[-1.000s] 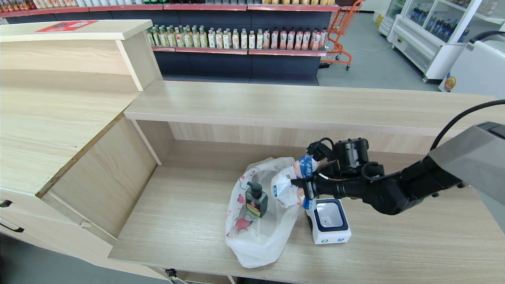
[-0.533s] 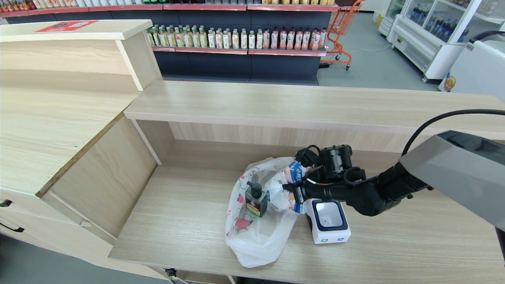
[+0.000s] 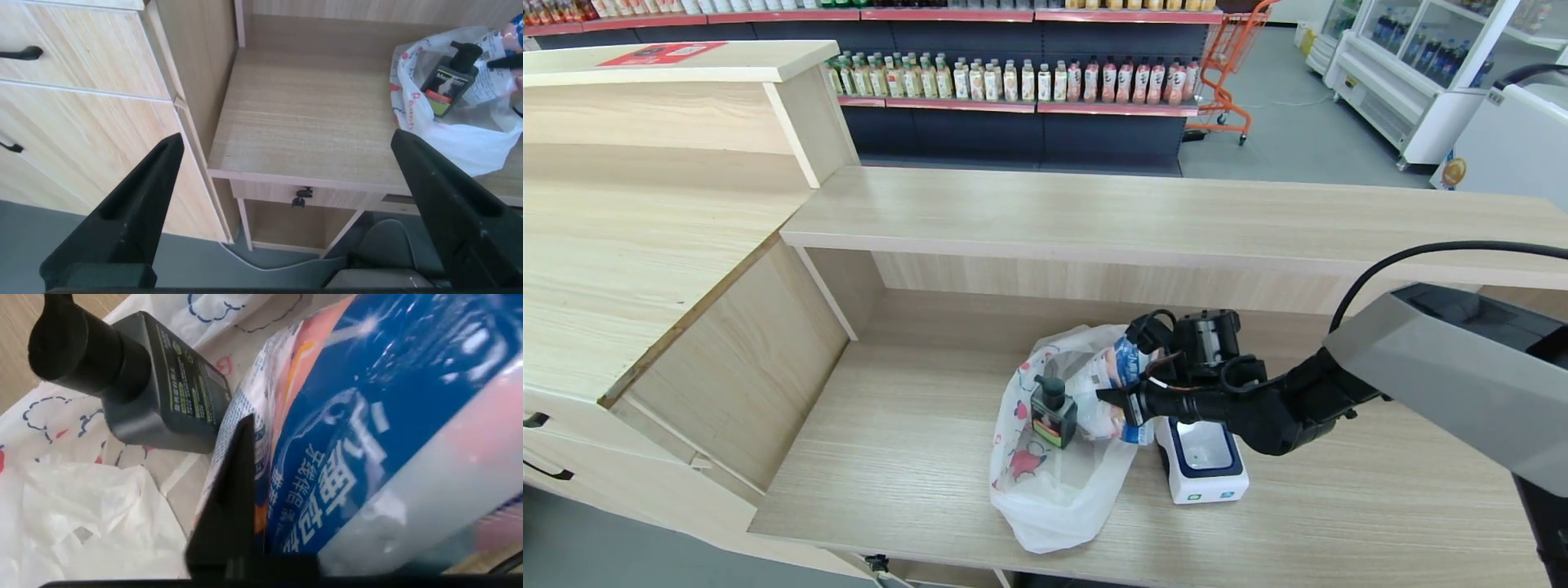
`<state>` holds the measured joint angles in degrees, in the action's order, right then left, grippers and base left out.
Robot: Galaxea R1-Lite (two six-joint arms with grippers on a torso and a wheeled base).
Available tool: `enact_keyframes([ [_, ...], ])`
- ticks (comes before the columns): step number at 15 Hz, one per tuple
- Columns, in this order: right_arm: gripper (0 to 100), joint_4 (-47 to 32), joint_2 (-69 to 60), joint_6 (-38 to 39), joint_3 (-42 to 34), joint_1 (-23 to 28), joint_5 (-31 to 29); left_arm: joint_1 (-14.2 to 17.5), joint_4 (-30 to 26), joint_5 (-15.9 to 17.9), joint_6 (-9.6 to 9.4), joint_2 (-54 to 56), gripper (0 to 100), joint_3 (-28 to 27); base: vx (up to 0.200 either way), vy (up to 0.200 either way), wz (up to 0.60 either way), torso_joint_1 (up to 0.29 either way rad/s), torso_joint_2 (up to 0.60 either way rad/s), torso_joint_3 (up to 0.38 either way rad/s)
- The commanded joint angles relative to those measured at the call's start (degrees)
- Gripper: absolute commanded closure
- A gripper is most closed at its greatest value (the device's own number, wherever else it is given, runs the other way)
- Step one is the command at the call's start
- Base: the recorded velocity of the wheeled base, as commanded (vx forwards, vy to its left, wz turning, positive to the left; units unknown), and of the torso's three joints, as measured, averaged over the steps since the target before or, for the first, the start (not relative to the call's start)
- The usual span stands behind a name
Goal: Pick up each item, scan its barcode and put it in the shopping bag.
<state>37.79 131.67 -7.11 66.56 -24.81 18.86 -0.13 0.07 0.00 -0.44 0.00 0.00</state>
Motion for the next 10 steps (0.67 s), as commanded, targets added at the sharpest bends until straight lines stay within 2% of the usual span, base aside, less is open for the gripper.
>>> enact_keyframes([
  [1, 0, 0.3, -0.8, 0.3, 0.1, 0.2, 0.3, 0.0, 0.0, 0.0, 0.00, -0.1, 0, 0.0, 0.000, 0.000, 0.00, 0.000, 0.00, 0.000],
  [4, 0, 0.4, -5.1, 3.0, -0.1, 1.4, 2.1, 0.0, 0.0, 0.0, 0.00, -0.1, 0, 0.0, 0.000, 0.000, 0.00, 0.000, 0.00, 0.000],
  [7, 0, 0.1, -12.3, 11.8, -0.6, 2.2, 6.9, 0.0, 0.0, 0.0, 0.00, -0.1, 0, 0.0, 0.000, 0.000, 0.00, 0.000, 0.00, 0.000],
  [10, 0, 0.0, -21.5, 12.0, -7.5, 4.7, 7.1, 0.0, 0.0, 0.0, 0.00, -0.1, 0, 0.0, 0.000, 0.000, 0.00, 0.000, 0.00, 0.000],
])
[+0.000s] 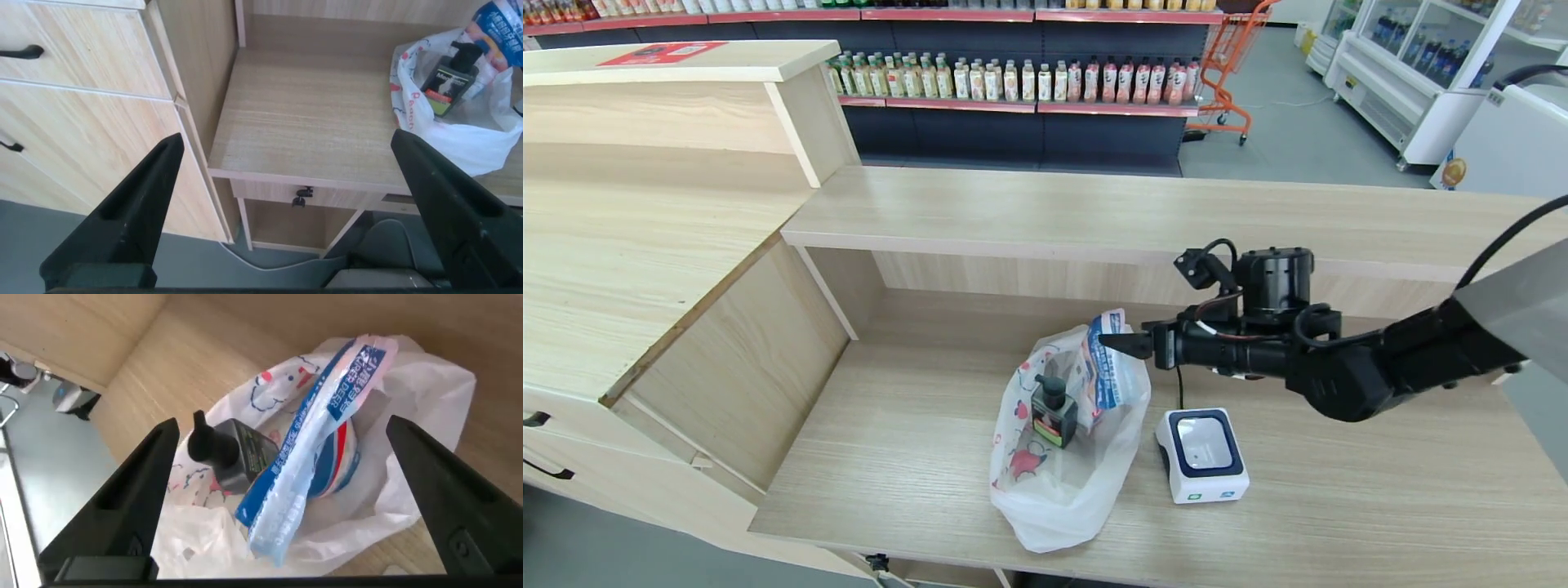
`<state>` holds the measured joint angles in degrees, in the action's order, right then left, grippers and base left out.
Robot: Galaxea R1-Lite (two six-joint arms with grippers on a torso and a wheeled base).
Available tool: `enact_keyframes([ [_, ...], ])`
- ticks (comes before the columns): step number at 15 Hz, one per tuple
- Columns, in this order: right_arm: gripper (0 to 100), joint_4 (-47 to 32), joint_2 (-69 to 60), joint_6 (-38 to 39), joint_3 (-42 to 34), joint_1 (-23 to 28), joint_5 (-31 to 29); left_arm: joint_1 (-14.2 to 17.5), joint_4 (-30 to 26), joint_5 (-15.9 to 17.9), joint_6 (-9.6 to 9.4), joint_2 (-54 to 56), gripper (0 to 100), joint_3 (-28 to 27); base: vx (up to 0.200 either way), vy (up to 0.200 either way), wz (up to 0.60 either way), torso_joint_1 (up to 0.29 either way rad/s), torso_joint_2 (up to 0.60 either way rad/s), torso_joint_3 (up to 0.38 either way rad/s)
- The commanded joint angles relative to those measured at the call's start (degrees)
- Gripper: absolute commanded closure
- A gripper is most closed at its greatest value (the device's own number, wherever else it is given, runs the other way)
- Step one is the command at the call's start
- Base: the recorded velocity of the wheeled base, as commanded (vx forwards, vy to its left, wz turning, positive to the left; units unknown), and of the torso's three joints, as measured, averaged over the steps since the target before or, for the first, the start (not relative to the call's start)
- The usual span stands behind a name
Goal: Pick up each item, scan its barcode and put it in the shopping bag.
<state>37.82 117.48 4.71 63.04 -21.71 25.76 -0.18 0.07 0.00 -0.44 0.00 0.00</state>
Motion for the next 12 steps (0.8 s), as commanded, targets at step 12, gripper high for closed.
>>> enact_keyframes([
  [12, 0, -10.0, -67.5, -4.7, -49.2, 17.2, -14.9, 0.0, 0.0, 0.0, 0.00, -0.1, 0, 0.0, 0.000, 0.000, 0.00, 0.000, 0.00, 0.000],
])
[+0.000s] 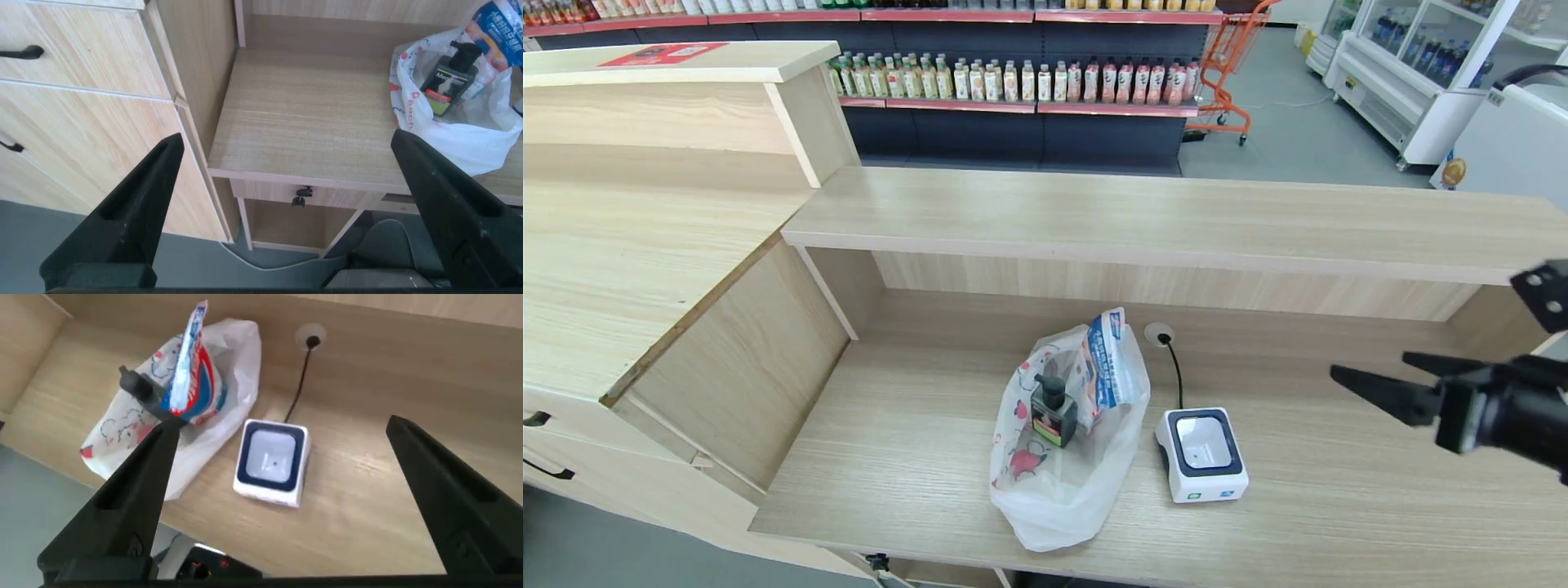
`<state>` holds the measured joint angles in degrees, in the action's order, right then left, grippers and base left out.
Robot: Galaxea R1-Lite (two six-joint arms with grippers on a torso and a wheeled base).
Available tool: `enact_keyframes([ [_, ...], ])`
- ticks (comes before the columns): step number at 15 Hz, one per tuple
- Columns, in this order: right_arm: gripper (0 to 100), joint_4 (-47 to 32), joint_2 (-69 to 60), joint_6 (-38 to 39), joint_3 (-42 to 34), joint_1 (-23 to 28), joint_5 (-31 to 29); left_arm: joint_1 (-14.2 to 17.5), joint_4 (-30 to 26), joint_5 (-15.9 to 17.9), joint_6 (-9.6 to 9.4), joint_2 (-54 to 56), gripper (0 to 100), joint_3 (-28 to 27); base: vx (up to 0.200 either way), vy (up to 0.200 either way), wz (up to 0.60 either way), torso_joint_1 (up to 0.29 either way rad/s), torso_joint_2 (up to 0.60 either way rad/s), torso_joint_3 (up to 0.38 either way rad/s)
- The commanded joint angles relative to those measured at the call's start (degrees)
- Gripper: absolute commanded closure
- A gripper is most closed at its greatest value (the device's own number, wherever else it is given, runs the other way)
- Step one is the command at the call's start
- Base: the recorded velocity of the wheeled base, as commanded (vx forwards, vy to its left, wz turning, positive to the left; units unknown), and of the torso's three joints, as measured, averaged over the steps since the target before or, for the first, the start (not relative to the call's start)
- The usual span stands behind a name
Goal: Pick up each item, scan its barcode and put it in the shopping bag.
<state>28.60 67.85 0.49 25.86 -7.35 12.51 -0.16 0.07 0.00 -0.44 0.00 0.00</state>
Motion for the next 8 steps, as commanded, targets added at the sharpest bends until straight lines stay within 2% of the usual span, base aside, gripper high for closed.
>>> enact_keyframes([
  [1, 0, -1.5, -21.2, -0.6, -13.9, 3.0, -1.8, 0.0, 0.0, 0.0, 0.00, -0.1, 0, 0.0, 0.000, 0.000, 0.00, 0.000, 0.00, 0.000],
  [4, 0, -10.5, -42.9, -1.1, -24.4, 6.2, -6.1, 0.0, 0.0, 0.0, 0.00, -0.1, 0, 0.0, 0.000, 0.000, 0.00, 0.000, 0.00, 0.000],
  [5, 0, -11.6, -48.1, -2.3, -25.9, 6.3, -6.4, 0.0, 0.0, 0.0, 0.00, -0.1, 0, 0.0, 0.000, 0.000, 0.00, 0.000, 0.00, 0.000],
  [7, 0, -21.1, -56.3, -3.0, -25.9, 7.7, -6.5, 0.0, 0.0, 0.0, 0.00, -0.1, 0, 0.0, 0.000, 0.000, 0.00, 0.000, 0.00, 0.000],
  [8, 0, -25.9, -61.7, -3.6, -25.9, 9.6, -8.5, 0.0, 0.0, 0.0, 0.00, -0.1, 0, 0.0, 0.000, 0.000, 0.00, 0.000, 0.00, 0.000],
])
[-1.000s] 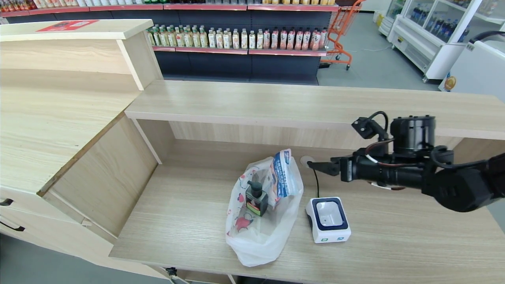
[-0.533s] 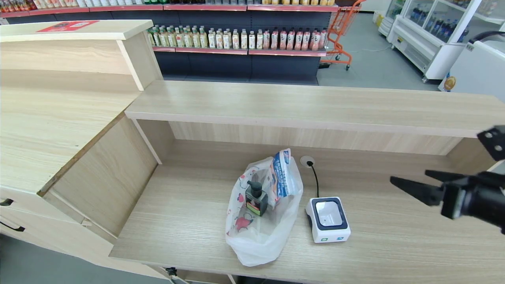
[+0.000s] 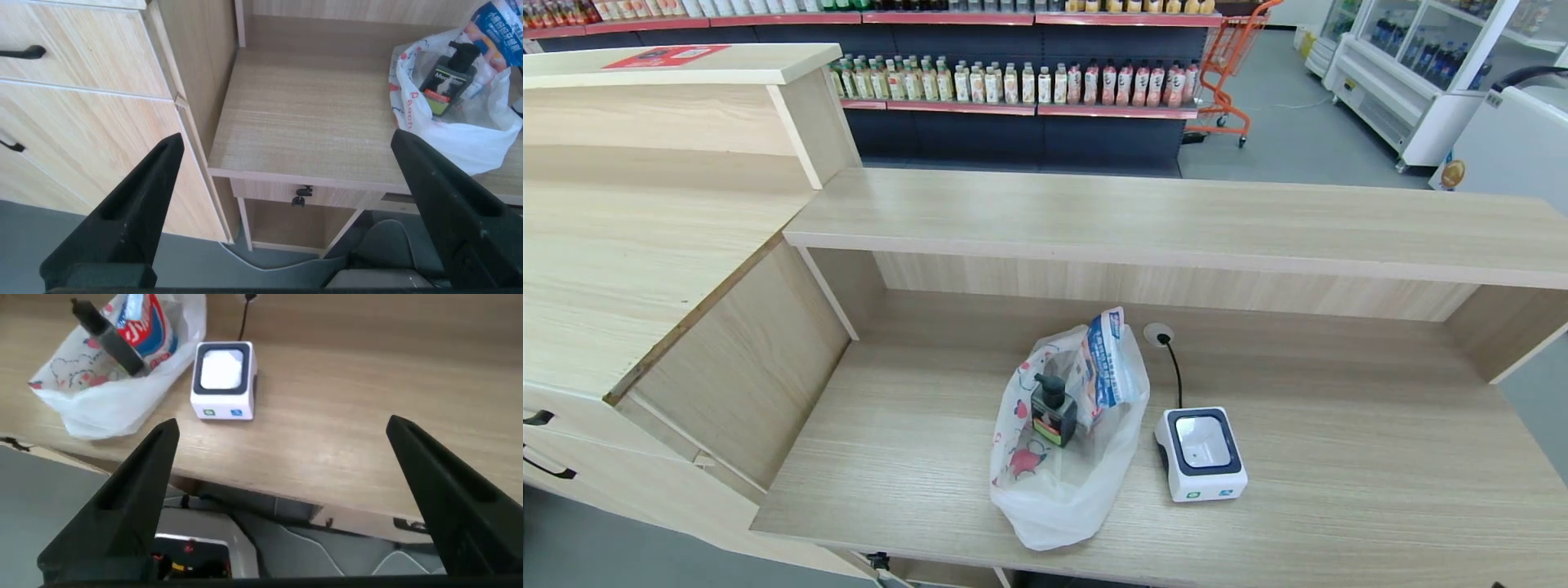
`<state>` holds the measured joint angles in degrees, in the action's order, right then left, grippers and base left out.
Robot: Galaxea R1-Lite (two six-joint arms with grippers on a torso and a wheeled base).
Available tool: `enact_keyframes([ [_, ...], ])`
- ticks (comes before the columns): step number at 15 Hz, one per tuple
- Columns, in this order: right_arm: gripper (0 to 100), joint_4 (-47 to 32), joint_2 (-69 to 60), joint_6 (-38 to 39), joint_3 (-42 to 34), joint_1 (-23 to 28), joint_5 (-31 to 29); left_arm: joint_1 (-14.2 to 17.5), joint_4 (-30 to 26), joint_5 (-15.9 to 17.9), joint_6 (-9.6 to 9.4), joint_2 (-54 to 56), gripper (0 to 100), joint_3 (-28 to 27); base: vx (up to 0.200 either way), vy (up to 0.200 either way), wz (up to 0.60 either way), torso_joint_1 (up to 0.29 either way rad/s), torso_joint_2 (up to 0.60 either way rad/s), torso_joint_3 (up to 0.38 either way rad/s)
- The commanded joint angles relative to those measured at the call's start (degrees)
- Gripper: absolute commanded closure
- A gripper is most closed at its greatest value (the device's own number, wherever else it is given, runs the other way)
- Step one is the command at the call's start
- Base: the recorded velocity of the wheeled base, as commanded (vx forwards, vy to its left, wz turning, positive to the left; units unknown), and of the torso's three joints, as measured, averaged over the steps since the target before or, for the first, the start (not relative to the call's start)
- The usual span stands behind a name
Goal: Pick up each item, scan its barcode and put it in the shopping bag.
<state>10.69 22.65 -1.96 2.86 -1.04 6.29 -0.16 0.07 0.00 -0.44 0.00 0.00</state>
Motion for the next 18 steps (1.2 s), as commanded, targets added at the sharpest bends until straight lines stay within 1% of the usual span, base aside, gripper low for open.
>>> enact_keyframes([
  [1, 0, -9.5, -19.6, -2.0, -2.9, 2.2, -2.9, 0.0, 0.0, 0.0, 0.00, -0.1, 0, 0.0, 0.000, 0.000, 0.00, 0.000, 0.00, 0.000],
  [2, 0, -10.3, -22.5, -3.6, -2.9, 1.3, -2.9, 0.0, 0.0, 0.0, 0.00, -0.1, 0, 0.0, 0.000, 0.000, 0.00, 0.000, 0.00, 0.000],
  [3, 0, -10.2, -22.7, -3.8, -2.9, 1.0, -2.8, 0.1, 0.0, 0.0, 0.00, -0.1, 0, 0.0, 0.000, 0.000, 0.00, 0.000, 0.00, 0.000],
  [12, 0, -10.3, -22.7, -3.0, -2.9, 1.0, -2.9, 0.0, 0.0, 0.0, 0.00, -0.1, 0, 0.0, 0.000, 0.000, 0.00, 0.000, 0.00, 0.000],
  [14, 0, -10.3, -22.7, -2.7, -2.9, 1.0, -2.9, 0.0, 0.0, 0.0, 0.35, -0.1, 0, 0.0, 0.000, 0.000, 0.00, 0.000, 0.00, 0.000],
  [15, 0, -10.3, -22.7, -2.6, -2.9, 1.0, -2.9, 0.0, 0.0, 0.0, 0.09, -0.1, 0, 0.0, 0.000, 0.000, 0.00, 0.000, 0.00, 0.000],
  [18, 0, -10.3, -22.7, -2.5, -2.9, 1.0, -2.9, 0.0, 0.0, 0.0, -0.09, -0.1, 0, 0.0, 0.000, -0.200, 0.00, 0.002, 0.00, 0.002],
])
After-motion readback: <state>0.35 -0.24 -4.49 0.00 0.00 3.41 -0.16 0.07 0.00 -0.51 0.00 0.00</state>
